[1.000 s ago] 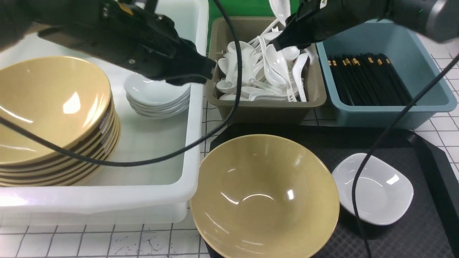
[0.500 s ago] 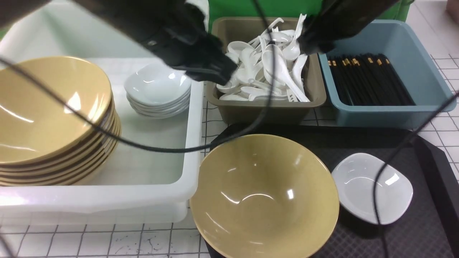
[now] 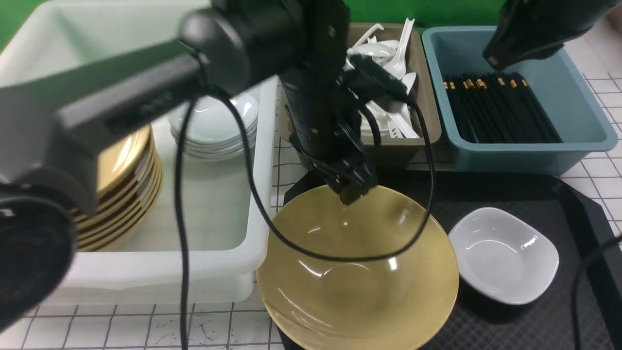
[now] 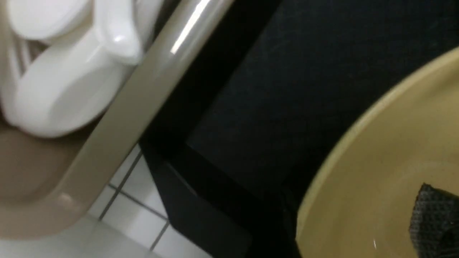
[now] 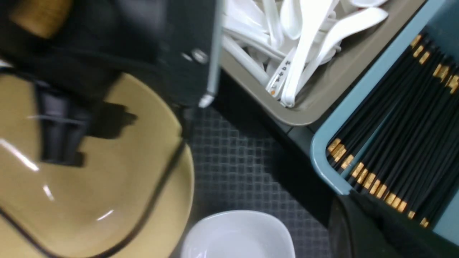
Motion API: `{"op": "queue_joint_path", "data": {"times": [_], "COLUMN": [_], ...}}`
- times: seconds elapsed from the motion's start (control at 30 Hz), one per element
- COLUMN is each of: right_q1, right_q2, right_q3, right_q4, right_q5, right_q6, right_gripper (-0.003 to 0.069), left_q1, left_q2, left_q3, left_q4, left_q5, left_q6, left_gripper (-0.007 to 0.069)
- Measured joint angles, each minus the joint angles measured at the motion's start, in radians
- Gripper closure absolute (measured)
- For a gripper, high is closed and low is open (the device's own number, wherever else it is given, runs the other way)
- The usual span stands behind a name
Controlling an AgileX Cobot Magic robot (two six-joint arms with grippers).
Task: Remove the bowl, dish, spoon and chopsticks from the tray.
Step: Use the left arm to grab the yellow noodle bowl on the left
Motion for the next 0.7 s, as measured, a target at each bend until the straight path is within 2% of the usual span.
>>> {"op": "queue_joint_path", "data": {"times": [0.23,0.37,0.53,0.7], "right_q1": [0.005,0.007,0.007,0.008], "right_q2": [-0.021,-0.021,-0.021,-0.026], "right_q3": [0.008,0.008,0.008,0.008], "right_q4": [0.016,0.026,0.032,0.033], "right_q5": [0.003,0.003,0.003,0.003], "right_q6": [-0.002,-0.002,-0.006,-0.010], "right_gripper": [0.0622,0.0622,0.0622,0.0622], "left_q1": [-0.001,-0.001,0.002,0.001], "left_q2": [0.048,0.088,0.098,0.056], "left_q3": [-0.002,-0.002,-0.003,-0.008], "left_q4": [0.022,0.027,0.018,-0.016], "left_q5": [-0.006,0.021,0.077,0.089], "left_q6": [-0.013,-0.016,-0.036,-0.065], "left_gripper": [0.0202,0.0239,0.0444,0.0538]}}
